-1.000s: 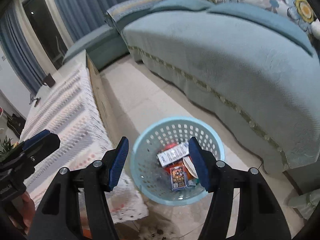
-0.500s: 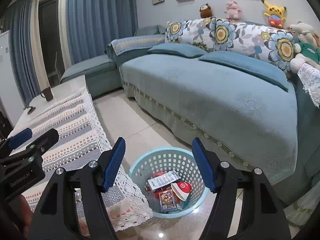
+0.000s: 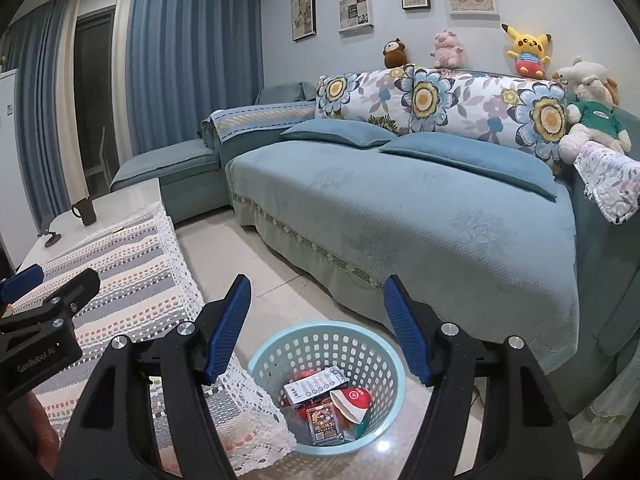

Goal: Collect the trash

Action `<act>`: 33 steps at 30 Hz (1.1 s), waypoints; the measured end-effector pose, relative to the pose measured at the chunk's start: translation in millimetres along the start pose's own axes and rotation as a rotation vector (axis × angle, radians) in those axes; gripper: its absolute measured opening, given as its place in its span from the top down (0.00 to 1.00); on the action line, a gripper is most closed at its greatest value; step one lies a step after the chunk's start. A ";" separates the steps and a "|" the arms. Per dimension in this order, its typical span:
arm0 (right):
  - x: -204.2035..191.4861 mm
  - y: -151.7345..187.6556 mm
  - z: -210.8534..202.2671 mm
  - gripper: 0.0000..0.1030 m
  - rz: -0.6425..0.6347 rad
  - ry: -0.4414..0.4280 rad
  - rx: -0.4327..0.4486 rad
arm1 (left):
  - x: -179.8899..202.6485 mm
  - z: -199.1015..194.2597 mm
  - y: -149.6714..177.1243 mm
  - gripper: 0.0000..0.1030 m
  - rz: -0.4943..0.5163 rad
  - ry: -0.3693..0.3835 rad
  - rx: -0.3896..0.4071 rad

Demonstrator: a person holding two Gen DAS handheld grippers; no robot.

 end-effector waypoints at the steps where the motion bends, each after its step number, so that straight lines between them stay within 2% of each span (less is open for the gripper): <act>1: 0.8 -0.3 -0.9 0.37 0.002 -0.002 0.001 | -1.3 -1.1 -0.1 0.11 -0.004 0.003 0.001; 16: -0.2 -0.1 -29.1 0.33 -0.010 -0.010 0.036 | -1.0 -14.9 3.9 0.10 -0.010 0.017 0.009; 33: -0.9 -0.3 -28.4 0.33 -0.008 -0.010 0.022 | -4.5 -12.8 6.1 0.10 -0.032 0.033 -0.003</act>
Point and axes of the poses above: each gripper's, at about its wrist camera, not at the fingertips, and z roughly the way its jaws point, x to its right, y to its underside, the point moved 1 cm from there along z, roughly the way its jaws point, and after that the axes turned 13 degrees about -x, right-handed, at the moved point
